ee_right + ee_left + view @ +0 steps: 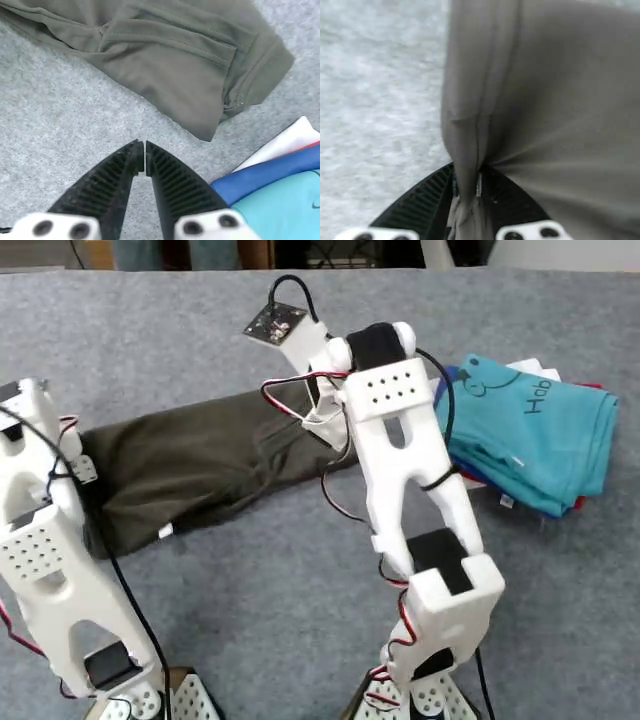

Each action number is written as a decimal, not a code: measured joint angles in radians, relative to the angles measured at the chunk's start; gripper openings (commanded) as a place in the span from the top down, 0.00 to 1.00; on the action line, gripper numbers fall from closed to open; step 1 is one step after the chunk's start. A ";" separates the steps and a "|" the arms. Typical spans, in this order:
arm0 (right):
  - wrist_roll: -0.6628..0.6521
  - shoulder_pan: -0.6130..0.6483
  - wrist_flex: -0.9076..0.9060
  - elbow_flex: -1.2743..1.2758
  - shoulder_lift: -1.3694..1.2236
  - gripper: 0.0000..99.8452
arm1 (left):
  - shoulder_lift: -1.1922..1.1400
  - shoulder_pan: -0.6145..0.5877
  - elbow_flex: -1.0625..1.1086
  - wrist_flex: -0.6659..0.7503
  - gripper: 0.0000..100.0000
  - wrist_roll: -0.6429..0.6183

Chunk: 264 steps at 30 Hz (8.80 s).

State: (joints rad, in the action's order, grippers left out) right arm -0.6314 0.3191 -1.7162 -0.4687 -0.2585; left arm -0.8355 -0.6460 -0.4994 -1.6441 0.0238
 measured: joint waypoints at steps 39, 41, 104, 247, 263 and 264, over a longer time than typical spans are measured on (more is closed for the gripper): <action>-0.052 -0.520 0.060 -0.411 0.006 0.99 | 0.227 0.660 -0.098 -0.106 0.97 -0.354; -0.057 -0.532 0.060 -0.411 0.006 0.99 | 0.209 0.680 -0.141 -0.098 0.97 -0.408; 0.377 0.331 0.279 -0.408 -0.658 0.99 | -0.163 0.089 -0.422 0.072 0.97 -0.423; 1.154 0.196 0.250 -0.040 -0.338 0.55 | -0.227 0.052 -0.509 -0.098 0.97 -0.394; 1.293 0.181 0.330 -0.075 -0.592 0.95 | -0.227 0.052 -0.509 -0.098 0.97 -0.394; 1.293 0.180 0.325 -0.080 -0.592 0.98 | -0.227 0.052 -0.509 -0.098 0.97 -0.394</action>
State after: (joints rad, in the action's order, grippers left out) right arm 0.6621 0.4987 -1.3909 -0.5485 -0.8508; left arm -1.0625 -0.5938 -1.0088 -1.7423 -0.3705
